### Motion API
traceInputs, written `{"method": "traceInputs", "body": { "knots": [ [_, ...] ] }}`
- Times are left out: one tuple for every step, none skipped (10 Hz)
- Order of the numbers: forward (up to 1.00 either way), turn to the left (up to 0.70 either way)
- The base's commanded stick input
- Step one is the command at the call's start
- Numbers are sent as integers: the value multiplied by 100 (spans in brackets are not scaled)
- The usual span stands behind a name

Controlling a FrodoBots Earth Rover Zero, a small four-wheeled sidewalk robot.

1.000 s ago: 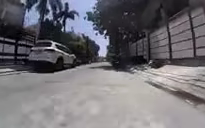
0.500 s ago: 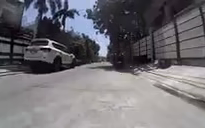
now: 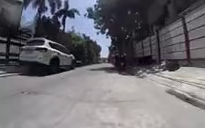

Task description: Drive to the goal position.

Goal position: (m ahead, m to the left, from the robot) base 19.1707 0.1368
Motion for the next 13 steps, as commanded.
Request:
{"method": "traceInputs", "body": {
  "knots": [
    [100,0],
    [100,0],
    [100,0],
    [100,0],
    [100,0],
    [100,0],
    [100,0],
    [100,-22],
    [100,-40],
    [100,-7],
    [100,0],
    [100,0],
    [100,0]
  ]
}}
